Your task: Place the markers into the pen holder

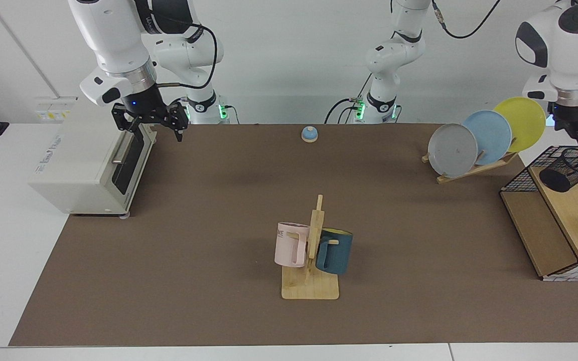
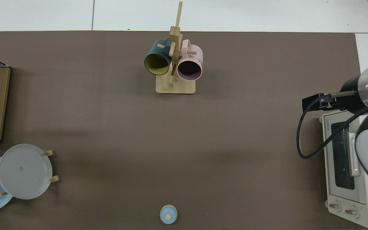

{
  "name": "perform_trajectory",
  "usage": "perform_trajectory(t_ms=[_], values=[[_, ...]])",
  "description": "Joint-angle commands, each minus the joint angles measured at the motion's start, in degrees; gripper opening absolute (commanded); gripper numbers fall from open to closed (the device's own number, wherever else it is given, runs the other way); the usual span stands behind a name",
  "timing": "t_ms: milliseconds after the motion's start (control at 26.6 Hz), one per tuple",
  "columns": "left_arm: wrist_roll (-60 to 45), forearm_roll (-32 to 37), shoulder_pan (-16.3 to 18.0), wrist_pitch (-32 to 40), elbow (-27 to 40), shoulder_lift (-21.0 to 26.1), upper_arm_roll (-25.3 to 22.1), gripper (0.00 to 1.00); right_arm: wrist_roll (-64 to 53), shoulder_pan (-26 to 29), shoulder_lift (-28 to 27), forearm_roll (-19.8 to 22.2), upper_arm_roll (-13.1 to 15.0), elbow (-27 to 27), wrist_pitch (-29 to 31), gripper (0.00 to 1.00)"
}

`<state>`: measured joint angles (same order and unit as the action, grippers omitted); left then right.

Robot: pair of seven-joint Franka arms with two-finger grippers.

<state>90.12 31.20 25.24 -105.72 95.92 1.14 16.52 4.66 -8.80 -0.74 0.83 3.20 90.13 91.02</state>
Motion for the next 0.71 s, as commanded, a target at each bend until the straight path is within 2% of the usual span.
perform_trajectory(t_ms=[0, 150, 263, 413, 676], values=[[-11.6, -4.1, -4.7, 5.1, 2.4, -2.2, -0.8, 1.00, -1.3, 1.2, 0.6, 0.0, -0.8, 0.7, 0.6, 1.00], [-22.5, -11.4, -5.1, 6.7, 3.9, -2.9, -0.8, 1.00, -1.3, 1.2, 0.6, 0.0, -0.8, 0.7, 0.6, 1.00], [-28.1, -14.9, -5.4, 6.7, 5.1, -3.2, -0.6, 1.00, -1.3, 1.2, 0.6, 0.0, -0.8, 0.7, 0.6, 1.00], [-40.5, -18.7, -7.0, 6.4, 6.6, -4.0, -0.3, 1.00, -1.3, 1.2, 0.6, 0.0, -0.8, 0.7, 0.6, 1.00], [-73.4, -22.3, -10.1, 6.5, 8.7, -5.4, -0.2, 1.00, -1.3, 1.2, 0.6, 0.0, -0.8, 0.7, 0.6, 1.00]])
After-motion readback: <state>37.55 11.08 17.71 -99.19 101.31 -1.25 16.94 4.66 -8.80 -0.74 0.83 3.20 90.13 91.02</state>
